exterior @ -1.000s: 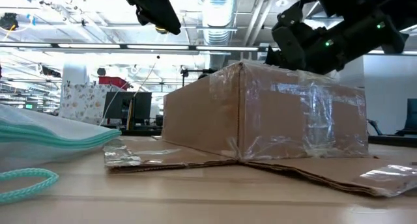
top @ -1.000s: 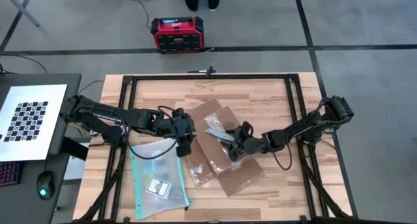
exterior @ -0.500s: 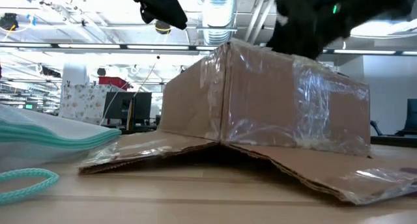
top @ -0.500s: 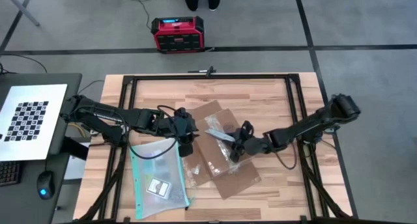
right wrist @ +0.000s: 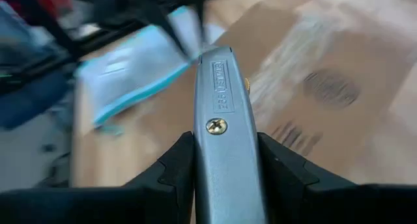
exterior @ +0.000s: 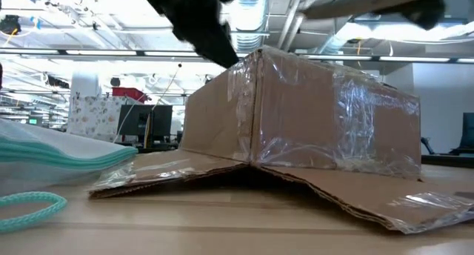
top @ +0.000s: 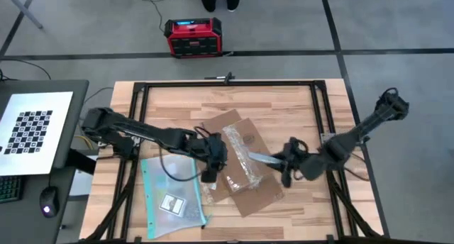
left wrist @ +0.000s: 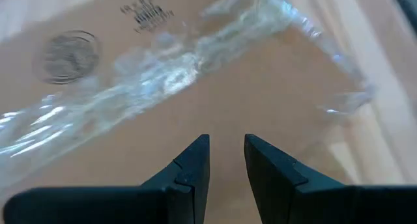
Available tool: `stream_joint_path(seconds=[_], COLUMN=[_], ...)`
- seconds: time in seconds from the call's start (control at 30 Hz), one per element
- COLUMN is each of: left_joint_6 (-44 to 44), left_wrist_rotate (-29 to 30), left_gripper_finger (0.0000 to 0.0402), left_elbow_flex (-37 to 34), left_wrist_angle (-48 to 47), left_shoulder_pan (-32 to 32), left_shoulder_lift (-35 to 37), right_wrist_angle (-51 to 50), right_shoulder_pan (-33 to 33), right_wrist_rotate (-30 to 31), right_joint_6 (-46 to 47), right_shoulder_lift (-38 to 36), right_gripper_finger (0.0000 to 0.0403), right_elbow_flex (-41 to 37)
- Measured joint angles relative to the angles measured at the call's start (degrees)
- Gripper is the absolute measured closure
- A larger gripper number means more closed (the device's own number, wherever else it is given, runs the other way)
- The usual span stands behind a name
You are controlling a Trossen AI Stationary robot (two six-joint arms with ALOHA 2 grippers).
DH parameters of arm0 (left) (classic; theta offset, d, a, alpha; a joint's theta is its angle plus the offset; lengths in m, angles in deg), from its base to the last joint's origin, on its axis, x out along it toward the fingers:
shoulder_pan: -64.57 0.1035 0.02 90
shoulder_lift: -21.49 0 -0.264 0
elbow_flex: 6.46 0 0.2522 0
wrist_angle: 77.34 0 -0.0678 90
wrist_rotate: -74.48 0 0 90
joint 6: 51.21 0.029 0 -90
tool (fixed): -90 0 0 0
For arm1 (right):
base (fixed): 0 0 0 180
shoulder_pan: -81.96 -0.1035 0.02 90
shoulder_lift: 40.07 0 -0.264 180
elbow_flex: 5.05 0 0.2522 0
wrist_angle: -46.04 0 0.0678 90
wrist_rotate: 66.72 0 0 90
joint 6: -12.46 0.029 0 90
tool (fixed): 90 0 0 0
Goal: Unpack boxes
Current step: Break down the cardboard box until it is fully flat
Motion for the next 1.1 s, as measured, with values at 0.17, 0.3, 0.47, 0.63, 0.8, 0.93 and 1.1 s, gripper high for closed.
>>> stream_joint_path(seconds=[0.17,0.3,0.47,0.63,0.8,0.93,1.1], left_joint_6=[0.7,-3.4,-9.3,-13.1,-13.4,-13.6,-13.7], left_wrist_rotate=[0.0,0.8,3.2,4.0,3.9,3.7,3.4], left_gripper_finger=[0.0320,0.0320,0.0320,0.0320,0.0320,0.0320,0.0320], left_elbow_flex=[0.0,0.1,0.1,0.1,0.1,0.0,0.0], left_wrist_angle=[4.0,4.2,4.2,3.9,4.3,4.8,5.1], left_shoulder_pan=[1.4,4.4,8.5,11.1,10.7,10.4,10.3], left_shoulder_lift=[-4.9,-7.1,-7.2,-6.9,-7.0,-7.0,-7.1], right_wrist_angle=[-2.5,-6.7,-15.5,-28.3,-34.9,-31.8,-27.8], right_shoulder_pan=[-8.0,-12.7,-17.4,-20.2,-17.7,-14.1,-11.3], right_wrist_rotate=[-0.1,-0.1,-0.1,3.6,6.0,6.5,6.6], right_joint_6=[9.7,19.8,34.2,50.5,56.8,52.6,46.5], right_shoulder_lift=[-1.5,0.0,2.4,4.6,7.6,9.3,9.9], right_gripper_finger=[0.0283,0.0283,0.0283,0.0283,0.0283,0.0283,0.0283], right_elbow_flex=[0.1,0.1,0.1,0.1,0.1,0.1,0.1])
